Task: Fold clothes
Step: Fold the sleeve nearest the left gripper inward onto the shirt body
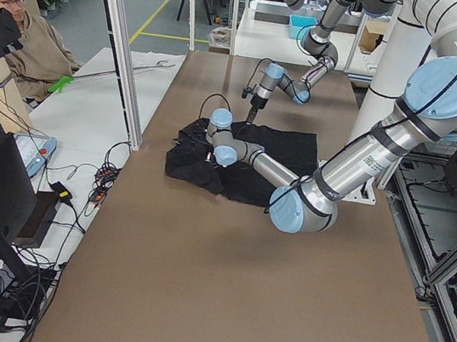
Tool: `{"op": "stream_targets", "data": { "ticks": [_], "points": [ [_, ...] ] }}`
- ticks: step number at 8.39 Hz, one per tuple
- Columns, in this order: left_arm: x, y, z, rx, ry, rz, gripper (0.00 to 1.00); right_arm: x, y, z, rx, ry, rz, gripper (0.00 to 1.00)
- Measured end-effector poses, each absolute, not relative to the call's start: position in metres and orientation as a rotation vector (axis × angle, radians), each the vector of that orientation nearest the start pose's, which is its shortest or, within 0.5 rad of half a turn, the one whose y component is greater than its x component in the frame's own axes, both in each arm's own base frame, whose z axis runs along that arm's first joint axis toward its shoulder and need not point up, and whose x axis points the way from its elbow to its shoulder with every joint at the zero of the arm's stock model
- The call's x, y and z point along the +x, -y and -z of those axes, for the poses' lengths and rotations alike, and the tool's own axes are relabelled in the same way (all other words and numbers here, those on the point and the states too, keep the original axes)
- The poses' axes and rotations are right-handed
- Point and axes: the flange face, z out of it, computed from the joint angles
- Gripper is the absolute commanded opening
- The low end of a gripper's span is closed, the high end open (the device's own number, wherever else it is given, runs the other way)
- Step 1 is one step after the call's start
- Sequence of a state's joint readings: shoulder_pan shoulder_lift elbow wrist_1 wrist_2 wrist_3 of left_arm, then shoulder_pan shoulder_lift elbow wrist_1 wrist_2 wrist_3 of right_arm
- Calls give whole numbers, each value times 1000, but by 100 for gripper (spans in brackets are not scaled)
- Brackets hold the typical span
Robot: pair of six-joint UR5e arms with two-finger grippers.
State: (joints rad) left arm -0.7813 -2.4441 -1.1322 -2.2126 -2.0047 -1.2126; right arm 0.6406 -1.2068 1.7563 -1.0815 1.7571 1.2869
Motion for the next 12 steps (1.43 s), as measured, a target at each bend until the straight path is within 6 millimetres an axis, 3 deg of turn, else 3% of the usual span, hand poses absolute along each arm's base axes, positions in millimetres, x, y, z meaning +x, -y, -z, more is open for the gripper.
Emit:
{"op": "stream_targets", "data": {
  "ticks": [3,5,6,7,10,12],
  "points": [
    [529,647,-216,261,-1069,185,0,-428,461,-315,311,1013,-223,94],
    [544,649,-206,267,-1059,211,0,-415,451,-314,313,1022,-220,94],
    [548,647,-205,266,-1058,213,76,-406,445,-315,313,1025,-219,94],
    [551,645,-204,265,-1058,210,100,-401,441,-315,313,1027,-218,94],
    [554,640,-203,265,-1065,206,100,-399,439,-313,310,1031,-227,94],
    [543,627,-218,269,-1075,203,100,-400,439,-312,292,1037,-267,94]
  ]
}}
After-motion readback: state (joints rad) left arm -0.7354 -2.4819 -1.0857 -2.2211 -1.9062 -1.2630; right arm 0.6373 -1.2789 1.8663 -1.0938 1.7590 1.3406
